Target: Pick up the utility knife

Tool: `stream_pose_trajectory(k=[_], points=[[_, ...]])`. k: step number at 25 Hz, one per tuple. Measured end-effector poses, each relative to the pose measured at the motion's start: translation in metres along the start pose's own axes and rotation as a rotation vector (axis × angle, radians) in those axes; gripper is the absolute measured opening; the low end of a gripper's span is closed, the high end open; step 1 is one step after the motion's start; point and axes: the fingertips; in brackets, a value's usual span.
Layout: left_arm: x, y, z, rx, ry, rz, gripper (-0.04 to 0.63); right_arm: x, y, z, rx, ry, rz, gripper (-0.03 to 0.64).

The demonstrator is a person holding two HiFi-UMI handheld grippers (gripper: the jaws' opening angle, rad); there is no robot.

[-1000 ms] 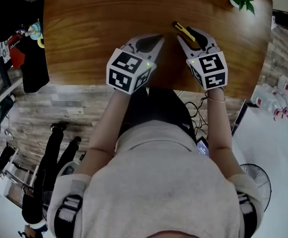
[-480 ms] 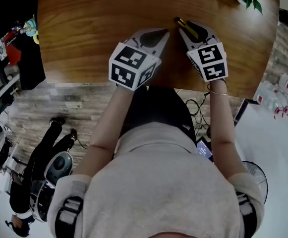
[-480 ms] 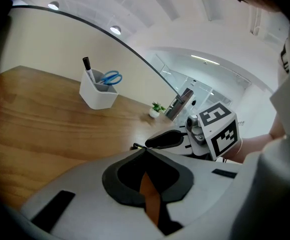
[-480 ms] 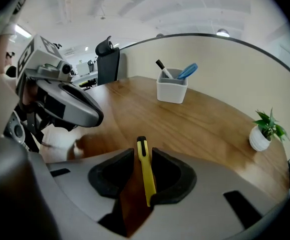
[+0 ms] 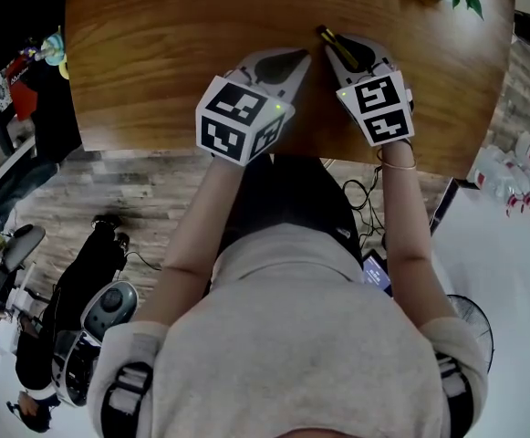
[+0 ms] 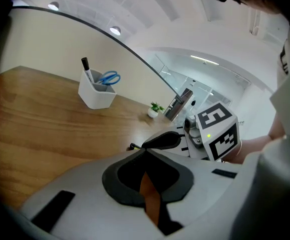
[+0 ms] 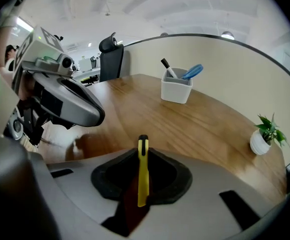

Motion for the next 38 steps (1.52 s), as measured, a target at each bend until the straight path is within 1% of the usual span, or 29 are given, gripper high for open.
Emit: stream_pose_trajectory(k=[6,13,17,20,25,28,31,35,38], points=[[0.004,-0.01,-0.003,-0.003,0.018,0.004,0.014,-0.013,-0.005,-0.004,0.019,0.046,-0.001,0.077],[0.017,-0.023,0.005,0.017,0.048,0.012,0.014,-0.024,-0.025,0.002,0.088,0.057,-0.017,0.077],[0.011,-0.032,0.014,0.04,0.058,0.018,0.014,-0.033,-0.026,0.024,0.126,0.047,0.017,0.077],[0.009,-0.04,0.021,0.059,0.061,0.025,0.014,-0.038,-0.033,0.04,0.152,0.032,0.021,0.077],[0.013,-0.052,0.036,0.093,0.075,0.033,0.014,-0.038,-0.056,0.066,0.213,-0.003,0.009,0.077],[0.014,-0.061,0.053,0.134,0.087,0.042,0.014,-0.037,-0.069,0.083,0.255,-0.012,0.0,0.077],[0.015,-0.071,0.071,0.176,0.102,0.049,0.014,-0.037,-0.083,0.103,0.32,-0.005,-0.013,0.077],[0.02,-0.083,0.089,0.218,0.119,0.054,0.014,-0.041,-0.102,0.132,0.381,-0.046,-0.045,0.077],[0.02,-0.092,0.103,0.252,0.113,0.057,0.014,-0.044,-0.116,0.153,0.431,-0.066,-0.057,0.077]])
Point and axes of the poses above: the fingertips, and each gripper's own axes: y forward along the fingers, x to its right, z out of its top, and after that the axes turned 14 degrees about z, right-handed
